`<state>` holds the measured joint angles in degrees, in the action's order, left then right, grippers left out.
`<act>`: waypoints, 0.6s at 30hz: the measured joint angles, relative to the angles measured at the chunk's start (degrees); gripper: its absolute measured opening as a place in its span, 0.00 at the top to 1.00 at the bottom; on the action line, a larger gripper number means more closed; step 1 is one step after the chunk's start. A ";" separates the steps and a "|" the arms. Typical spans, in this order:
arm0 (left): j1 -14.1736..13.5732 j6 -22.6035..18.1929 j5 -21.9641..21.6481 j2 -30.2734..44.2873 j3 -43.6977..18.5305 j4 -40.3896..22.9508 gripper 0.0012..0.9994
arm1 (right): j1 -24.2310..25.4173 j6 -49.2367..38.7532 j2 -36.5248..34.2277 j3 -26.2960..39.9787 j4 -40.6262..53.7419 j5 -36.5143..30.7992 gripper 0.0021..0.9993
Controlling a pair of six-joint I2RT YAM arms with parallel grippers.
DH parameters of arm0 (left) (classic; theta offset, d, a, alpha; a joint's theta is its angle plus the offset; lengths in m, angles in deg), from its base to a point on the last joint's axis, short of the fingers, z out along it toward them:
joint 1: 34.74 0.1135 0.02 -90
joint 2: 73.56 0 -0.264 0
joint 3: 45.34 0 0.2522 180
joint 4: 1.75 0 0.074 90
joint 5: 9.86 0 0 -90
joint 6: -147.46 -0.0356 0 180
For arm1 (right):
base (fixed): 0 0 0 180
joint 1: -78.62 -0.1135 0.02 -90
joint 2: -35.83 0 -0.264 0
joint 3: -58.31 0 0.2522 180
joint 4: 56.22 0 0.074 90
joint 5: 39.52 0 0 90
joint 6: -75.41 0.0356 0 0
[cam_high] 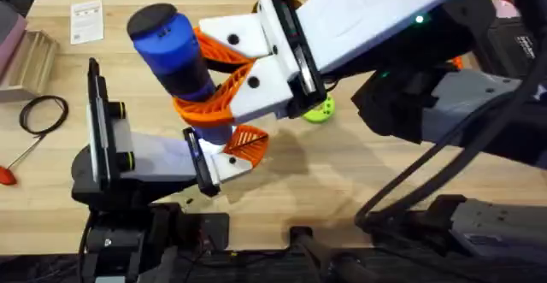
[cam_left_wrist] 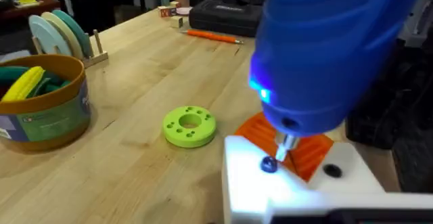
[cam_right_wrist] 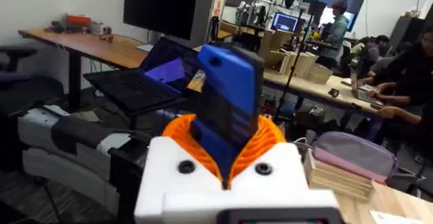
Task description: Pick up the gripper from the table and insert it into the empty holder that is missing its gripper. Then pick up a screw, insert it into the mounting hole, and use the screwdriver to tighten it. Finally, clean up the table by picking up the vegetable and placing it into the bucket.
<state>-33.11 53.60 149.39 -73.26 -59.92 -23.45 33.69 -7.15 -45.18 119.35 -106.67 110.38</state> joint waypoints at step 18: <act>0.00 0.00 0.00 0.01 0.00 0.00 0.99 | 0.94 -0.02 0.00 0.00 1.04 -0.35 0.98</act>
<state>-33.11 53.60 149.39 -73.25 -59.92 -23.45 34.63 -7.17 -45.18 119.35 -105.64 110.03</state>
